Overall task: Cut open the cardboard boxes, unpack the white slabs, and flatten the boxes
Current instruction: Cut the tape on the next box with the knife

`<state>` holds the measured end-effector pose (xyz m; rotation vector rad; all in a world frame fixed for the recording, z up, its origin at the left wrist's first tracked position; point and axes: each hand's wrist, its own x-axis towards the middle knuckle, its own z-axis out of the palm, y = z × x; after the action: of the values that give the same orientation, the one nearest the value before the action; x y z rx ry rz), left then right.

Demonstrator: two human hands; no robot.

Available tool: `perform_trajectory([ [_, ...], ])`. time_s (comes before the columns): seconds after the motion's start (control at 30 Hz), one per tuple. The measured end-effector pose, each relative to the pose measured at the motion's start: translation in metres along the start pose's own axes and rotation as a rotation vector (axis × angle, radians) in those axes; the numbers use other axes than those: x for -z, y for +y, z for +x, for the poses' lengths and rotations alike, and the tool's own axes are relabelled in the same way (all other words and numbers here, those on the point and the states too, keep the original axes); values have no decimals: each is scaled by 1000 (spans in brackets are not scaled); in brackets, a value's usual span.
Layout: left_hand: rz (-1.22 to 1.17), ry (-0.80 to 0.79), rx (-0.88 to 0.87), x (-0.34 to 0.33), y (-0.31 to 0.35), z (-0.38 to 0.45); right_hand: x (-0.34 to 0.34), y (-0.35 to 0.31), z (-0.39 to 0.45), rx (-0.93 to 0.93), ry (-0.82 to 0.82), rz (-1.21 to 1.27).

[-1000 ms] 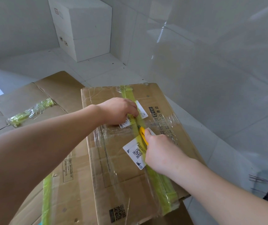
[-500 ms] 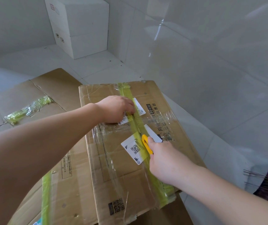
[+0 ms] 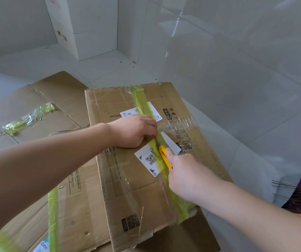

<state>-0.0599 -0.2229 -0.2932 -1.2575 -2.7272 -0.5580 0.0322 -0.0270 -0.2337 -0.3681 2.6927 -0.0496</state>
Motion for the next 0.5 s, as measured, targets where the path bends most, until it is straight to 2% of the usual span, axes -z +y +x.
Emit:
perform_trajectory([
  [0.5,23,-15,4,1,0,-1,-2,8,-40,-45,-107,-29],
])
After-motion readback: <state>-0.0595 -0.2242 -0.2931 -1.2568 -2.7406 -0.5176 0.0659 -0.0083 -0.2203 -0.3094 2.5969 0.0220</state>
